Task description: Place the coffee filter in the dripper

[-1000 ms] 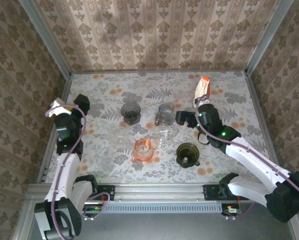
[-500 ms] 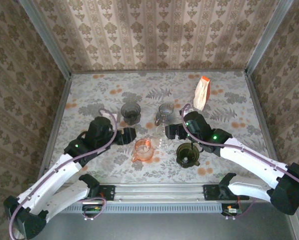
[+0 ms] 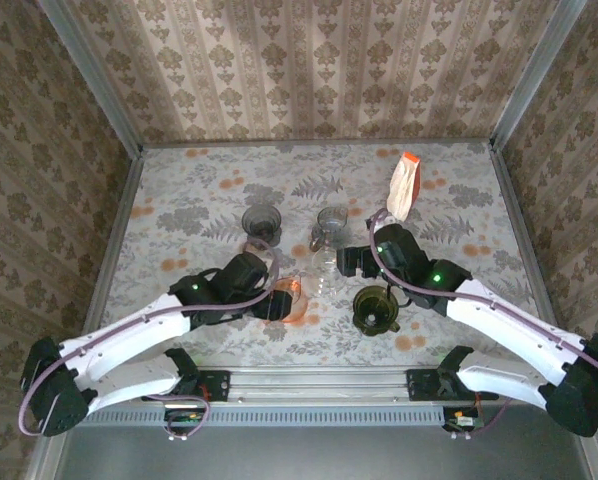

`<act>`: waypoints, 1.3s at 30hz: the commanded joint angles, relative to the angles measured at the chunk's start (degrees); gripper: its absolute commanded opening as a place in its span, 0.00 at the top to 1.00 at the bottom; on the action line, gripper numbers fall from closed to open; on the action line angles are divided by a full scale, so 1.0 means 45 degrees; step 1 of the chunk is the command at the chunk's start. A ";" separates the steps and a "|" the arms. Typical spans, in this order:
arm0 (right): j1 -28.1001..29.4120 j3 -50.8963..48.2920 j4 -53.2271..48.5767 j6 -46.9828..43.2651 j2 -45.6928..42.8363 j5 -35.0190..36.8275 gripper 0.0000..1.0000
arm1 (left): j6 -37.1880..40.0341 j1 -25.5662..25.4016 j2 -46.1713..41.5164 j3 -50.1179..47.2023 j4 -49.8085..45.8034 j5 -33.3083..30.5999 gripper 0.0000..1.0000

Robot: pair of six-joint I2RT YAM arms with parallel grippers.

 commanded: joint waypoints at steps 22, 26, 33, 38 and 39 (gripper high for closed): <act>0.0025 -0.0412 -0.1220 0.0404 -0.1544 0.0557 0.00 | 0.1588 0.0761 0.2581 0.1088 0.2141 0.1001 0.31; 0.0018 -0.0490 -0.1403 0.0560 -0.1544 0.0585 0.00 | 0.0993 0.0387 0.2717 0.0852 0.2536 0.1624 0.33; 0.0035 -0.0055 -0.3452 0.1431 -0.1296 0.0541 0.00 | 0.0597 0.0500 0.1597 0.0860 0.1857 0.1257 0.31; 0.0122 -0.0433 -0.5145 0.2574 -0.1345 -0.0683 0.04 | 0.0488 0.1134 0.0090 0.0773 0.1611 0.0992 0.23; 0.0233 -0.0582 -0.5441 0.2842 -0.1513 -0.0679 0.04 | 0.0440 0.1241 -0.0155 0.0685 0.1643 0.0958 0.22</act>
